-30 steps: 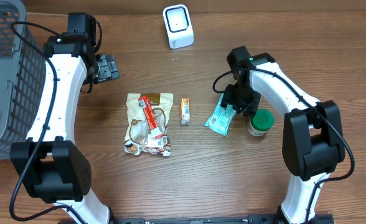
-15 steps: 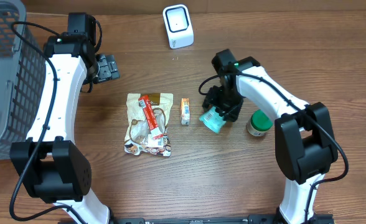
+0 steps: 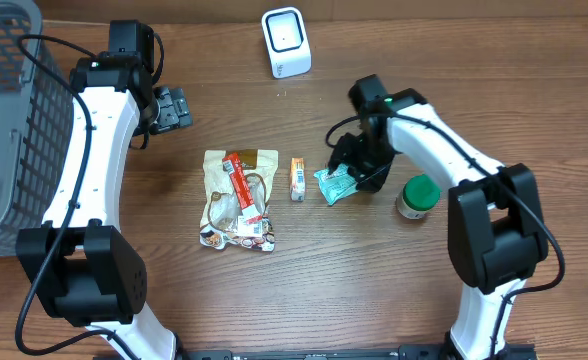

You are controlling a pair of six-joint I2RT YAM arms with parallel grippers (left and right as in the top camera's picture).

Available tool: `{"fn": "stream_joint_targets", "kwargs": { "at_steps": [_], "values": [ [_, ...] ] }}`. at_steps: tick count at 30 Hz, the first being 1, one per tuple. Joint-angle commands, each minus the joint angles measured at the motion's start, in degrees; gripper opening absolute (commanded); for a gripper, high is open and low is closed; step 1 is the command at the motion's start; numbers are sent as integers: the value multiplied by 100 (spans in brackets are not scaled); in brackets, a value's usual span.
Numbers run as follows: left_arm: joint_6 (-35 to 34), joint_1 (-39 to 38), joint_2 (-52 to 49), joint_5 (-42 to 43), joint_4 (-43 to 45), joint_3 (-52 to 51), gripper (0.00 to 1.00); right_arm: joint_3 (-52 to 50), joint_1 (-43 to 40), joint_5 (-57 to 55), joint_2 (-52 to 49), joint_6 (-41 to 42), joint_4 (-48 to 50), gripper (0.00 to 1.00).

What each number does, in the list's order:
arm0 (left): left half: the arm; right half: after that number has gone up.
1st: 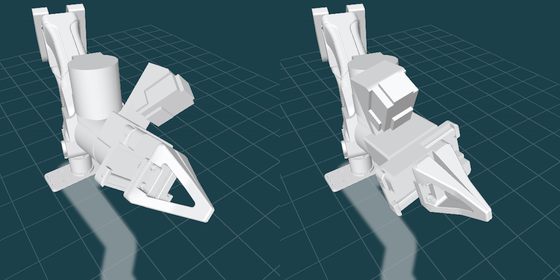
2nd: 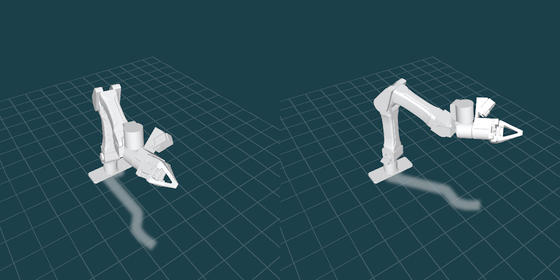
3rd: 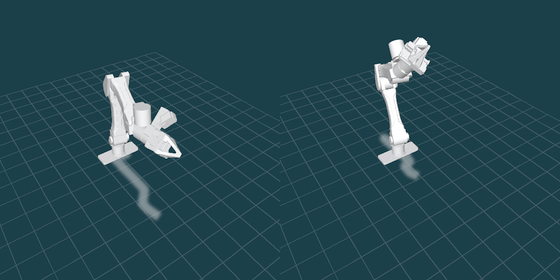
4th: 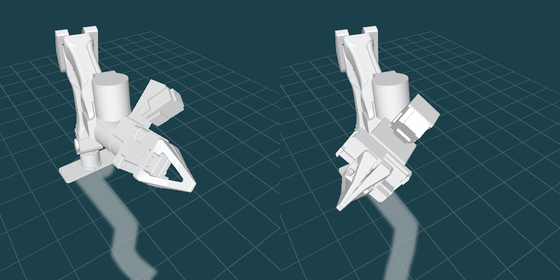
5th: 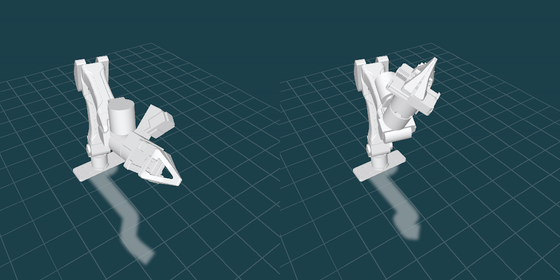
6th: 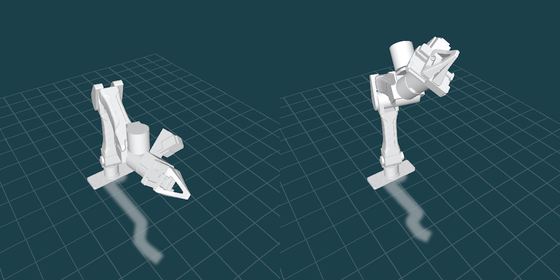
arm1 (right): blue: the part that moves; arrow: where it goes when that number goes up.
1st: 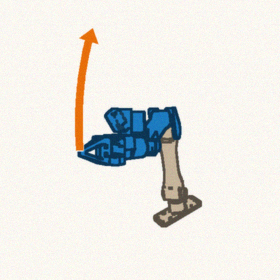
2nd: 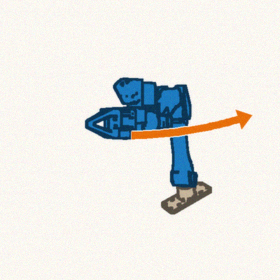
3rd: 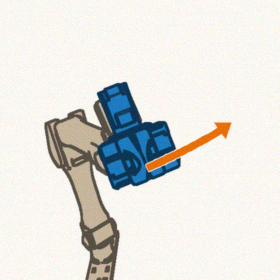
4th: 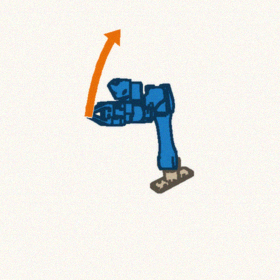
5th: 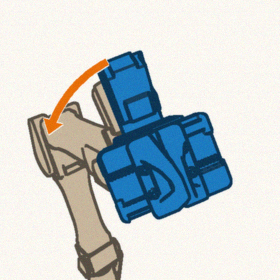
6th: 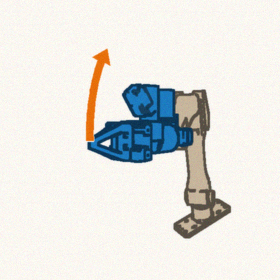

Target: Scan the item barcode

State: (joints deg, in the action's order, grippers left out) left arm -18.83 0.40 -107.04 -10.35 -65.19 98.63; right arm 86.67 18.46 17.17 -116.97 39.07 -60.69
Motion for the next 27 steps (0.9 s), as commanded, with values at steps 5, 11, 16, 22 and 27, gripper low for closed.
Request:
{"fn": "stream_joint_targets", "kwargs": {
  "at_steps": [5,11,16,22,27],
  "values": [
    [129,-22,101,-57,-13,90,100,160,-726,264,363,-651,46,62],
    [129,-22,101,-57,-13,90,100,155,-826,146,361,-1602,179,58],
    [129,-22,101,-57,-13,90,100,101,-752,-345,348,-1705,190,58],
    [129,-22,101,-57,-13,90,100,-52,-684,-363,203,-2321,295,59],
    [129,-22,101,-57,-13,90,99,-234,-684,-358,181,-2350,352,58]
  ]
}}
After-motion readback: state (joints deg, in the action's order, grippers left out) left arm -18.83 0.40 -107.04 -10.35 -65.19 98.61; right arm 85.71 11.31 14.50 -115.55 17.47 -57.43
